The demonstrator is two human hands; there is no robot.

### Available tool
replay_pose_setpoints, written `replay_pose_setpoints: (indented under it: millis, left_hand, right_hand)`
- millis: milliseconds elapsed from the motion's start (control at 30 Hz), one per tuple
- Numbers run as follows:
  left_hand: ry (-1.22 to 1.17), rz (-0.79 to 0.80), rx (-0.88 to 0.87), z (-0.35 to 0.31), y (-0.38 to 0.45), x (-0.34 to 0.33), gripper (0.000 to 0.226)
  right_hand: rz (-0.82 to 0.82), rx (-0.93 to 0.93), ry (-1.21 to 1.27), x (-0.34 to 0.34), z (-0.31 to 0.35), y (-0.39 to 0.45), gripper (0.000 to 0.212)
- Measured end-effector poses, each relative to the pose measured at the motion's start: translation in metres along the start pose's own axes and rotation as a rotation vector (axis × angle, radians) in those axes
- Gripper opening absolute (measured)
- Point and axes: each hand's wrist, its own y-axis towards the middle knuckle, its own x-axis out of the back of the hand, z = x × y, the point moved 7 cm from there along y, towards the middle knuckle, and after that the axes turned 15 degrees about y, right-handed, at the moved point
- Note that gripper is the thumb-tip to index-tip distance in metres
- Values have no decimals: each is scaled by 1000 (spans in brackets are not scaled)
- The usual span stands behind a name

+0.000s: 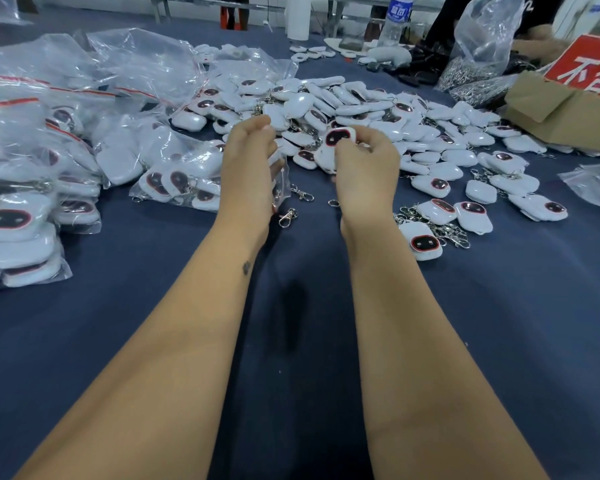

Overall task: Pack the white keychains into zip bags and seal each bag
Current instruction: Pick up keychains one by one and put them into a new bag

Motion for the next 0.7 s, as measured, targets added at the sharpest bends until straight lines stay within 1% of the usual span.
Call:
replay_pose_setpoints:
  millis: [67,100,167,200,233,267,300,367,400,433,500,533,600,667,700]
  left_hand:
    - [5,6,-12,-2,-2,-1,19]
    - [2,15,-20,-4,-4,-2,20]
    - [-48,77,-21,-7,-8,-7,19]
    - [-92,125,-5,-8,-10,-12,18]
    - [-135,173,18,-8,-12,-16,18]
    - [-166,211,46,-7,-13,-20,19]
    - [-185,236,73,-5,-14,-22,22]
    - [-194,253,116,0,-12,-23,29]
    - [-193,247,133,2,-11,-21,33]
    - [-200,232,149,4,-10,-19,37]
    - [-265,191,182,6,-6,-12,41]
    - [-309,172,197,7,-4,-9,42]
    - [-381,148,218,9,-1,-4,45]
    - [-414,139,226,10,1,-2,45]
    - [-419,137,226,10,2,-2,44]
  right_hand:
    - [-120,123,-199,20,17,4,21]
    - [-180,157,-284,32,23,7,28]
    - [-320,187,-538,53,35,13,47]
    - [-379,199,-633,61,40,15,53]
    - [-411,216,-674,65,45,16,55]
    - [-409,241,-679,64,48,18,55]
    - [-363,265,-656,59,50,23,54]
    - [-185,266,-597,38,47,35,56]
    - [-86,232,-600,27,41,40,60]
    - [0,177,-653,18,33,45,62]
    - [113,58,-893,9,8,48,64]
    - [132,53,-1010,8,-3,47,64]
    - [76,182,-1132,9,-8,42,58]
    - [-33,320,-1153,11,2,37,41]
    - [-63,348,-1128,12,7,36,32]
